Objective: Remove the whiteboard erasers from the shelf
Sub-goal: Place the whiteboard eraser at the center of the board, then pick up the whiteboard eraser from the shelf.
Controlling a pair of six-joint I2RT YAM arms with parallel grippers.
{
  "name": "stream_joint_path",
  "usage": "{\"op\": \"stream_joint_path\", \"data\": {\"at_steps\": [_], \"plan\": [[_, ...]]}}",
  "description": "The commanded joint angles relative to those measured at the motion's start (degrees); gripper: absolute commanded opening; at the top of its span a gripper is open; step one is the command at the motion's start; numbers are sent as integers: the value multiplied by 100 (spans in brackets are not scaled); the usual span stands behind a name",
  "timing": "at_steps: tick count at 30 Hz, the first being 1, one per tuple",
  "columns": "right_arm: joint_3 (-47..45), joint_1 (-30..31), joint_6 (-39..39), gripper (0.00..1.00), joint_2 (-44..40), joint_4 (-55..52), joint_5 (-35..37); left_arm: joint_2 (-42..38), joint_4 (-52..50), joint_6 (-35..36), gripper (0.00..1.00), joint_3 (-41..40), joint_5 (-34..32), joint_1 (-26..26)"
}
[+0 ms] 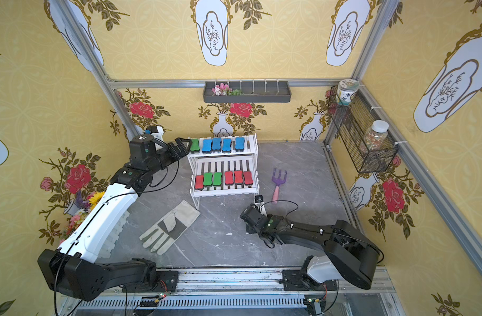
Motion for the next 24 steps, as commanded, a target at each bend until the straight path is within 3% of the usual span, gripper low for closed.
{"op": "stream_joint_path", "data": {"at_steps": [1,7,11,16,24], "plan": [[192,-4,-151,74,-400,-246,277,16,-73,190,99,114,-9,-101],[1113,-198,-635,73,-581,-937,382,292,-356,274,94,694,9,-237],[1509,-688,-906,72,-438,-1090,-79,679,-868,483,86,1389,-101,-377],[1587,-1122,-1012,68,-575,-1049,-240,1417,-1601,1016,82,2500,-696,-987],[1296,-1487,-908,67,-849,-1101,-289,2878,-2177,1327,72,4390,-836,-1846]]}}
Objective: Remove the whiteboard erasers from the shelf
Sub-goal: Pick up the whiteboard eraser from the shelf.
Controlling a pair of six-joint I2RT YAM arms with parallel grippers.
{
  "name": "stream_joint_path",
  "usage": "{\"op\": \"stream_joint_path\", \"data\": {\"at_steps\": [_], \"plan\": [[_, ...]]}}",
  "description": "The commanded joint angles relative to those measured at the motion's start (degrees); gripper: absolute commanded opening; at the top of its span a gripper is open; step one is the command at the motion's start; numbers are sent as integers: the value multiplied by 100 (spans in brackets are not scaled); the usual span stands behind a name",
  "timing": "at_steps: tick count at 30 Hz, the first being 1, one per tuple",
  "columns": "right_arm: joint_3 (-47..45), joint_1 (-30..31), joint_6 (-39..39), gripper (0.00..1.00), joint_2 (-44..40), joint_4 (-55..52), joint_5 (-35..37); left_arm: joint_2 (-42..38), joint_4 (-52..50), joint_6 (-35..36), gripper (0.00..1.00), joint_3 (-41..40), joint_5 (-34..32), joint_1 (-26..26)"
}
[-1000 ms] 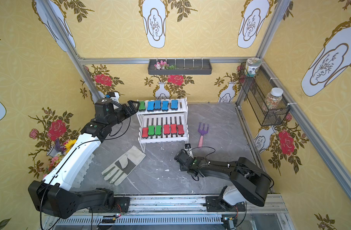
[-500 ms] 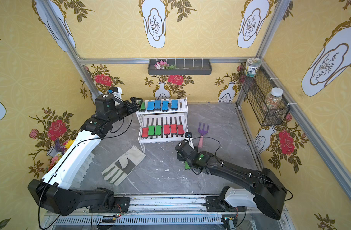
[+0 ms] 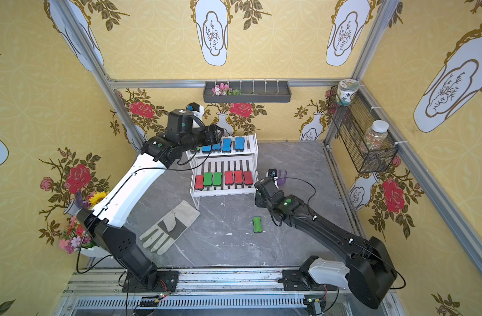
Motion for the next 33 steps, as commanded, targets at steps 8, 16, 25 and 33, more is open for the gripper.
{"op": "stream_joint_path", "data": {"at_steps": [8,16,25,33], "plan": [[-308,-116,60,69,-316,-67,-164,1781,-1325,740,66,2446,-537,-773],[-414,-282,-41,70,-506,-46,-300,2038,-1361,633,68,2432,-944,-838],[-539,-418,-55,70,-720,-71,-377,2211,-1392,731,69,2472,-1553,-1015],[-572,-484,-65,70,-819,-82,-414,2290,-1377,830,69,2562,-1973,-1150]]}}
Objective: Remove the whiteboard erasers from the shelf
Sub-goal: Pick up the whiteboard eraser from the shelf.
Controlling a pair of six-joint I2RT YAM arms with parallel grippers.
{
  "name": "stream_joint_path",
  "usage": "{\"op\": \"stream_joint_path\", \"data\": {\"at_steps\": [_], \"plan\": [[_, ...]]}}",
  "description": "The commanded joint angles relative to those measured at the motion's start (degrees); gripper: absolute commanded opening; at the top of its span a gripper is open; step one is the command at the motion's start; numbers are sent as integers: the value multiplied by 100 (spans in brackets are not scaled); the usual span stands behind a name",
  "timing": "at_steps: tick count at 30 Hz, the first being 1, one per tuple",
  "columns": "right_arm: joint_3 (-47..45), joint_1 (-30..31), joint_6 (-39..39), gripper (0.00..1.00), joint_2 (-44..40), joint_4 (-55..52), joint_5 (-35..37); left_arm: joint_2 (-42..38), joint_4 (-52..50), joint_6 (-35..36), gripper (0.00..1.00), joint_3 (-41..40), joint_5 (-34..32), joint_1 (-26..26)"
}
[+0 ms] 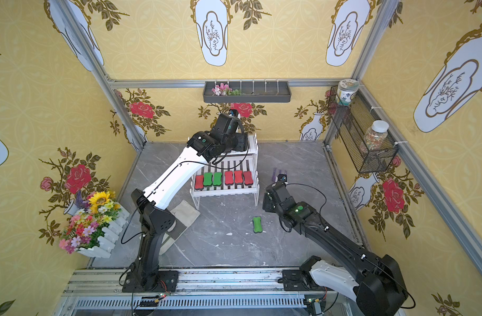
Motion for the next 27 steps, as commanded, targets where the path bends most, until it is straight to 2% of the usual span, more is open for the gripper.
{"op": "stream_joint_path", "data": {"at_steps": [1,7,20,27], "plan": [[-9,-20,-44,70,-54,39,-5,110,65,144,69,50,-329,-80],[-31,-71,-54,70,-100,49,-41,226,-48,192,67,137,-544,-112],[-31,-175,-103,70,-211,47,-69,359,-175,154,64,161,-549,-112],[-22,-212,-118,71,-196,72,-94,429,-240,85,56,100,-483,-112]]}}
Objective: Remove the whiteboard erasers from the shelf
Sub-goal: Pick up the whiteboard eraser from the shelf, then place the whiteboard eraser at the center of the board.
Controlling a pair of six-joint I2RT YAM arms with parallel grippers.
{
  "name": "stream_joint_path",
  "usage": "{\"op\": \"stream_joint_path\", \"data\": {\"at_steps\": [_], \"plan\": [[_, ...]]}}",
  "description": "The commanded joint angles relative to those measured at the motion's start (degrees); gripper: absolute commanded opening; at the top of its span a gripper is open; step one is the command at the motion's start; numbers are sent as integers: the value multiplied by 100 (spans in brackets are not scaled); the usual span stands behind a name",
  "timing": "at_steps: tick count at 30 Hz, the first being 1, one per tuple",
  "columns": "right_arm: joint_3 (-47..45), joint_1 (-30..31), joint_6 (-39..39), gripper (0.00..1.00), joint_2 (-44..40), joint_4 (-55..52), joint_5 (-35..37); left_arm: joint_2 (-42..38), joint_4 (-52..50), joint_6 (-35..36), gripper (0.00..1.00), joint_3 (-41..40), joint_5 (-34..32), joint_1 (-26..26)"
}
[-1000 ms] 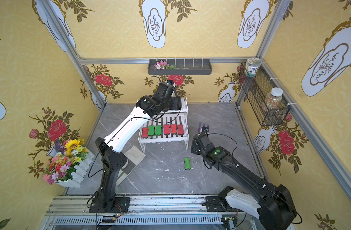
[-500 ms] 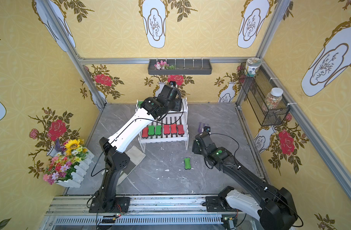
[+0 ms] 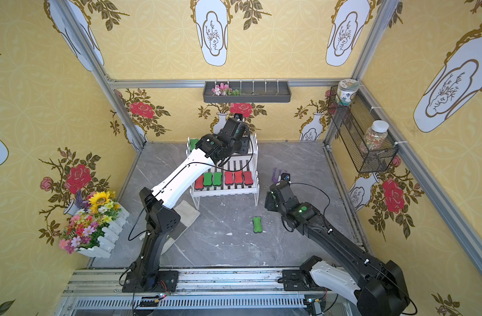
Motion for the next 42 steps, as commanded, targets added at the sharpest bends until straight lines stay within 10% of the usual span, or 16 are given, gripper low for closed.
{"op": "stream_joint_path", "data": {"at_steps": [1,20,33,42], "plan": [[-3,-8,-38,71,1,77,22,96,-135,-59,55,-58,57,-3],[25,-138,-51,72,73,184,-92,-1168,703,-710,43,-970,539,-9],[95,-323,-40,73,1,359,-268,-4005,1360,-2169,39,-5466,122,-736],[408,-431,-150,73,-30,376,-198,-4267,1123,-3022,38,-7079,-9,-1563]]}}
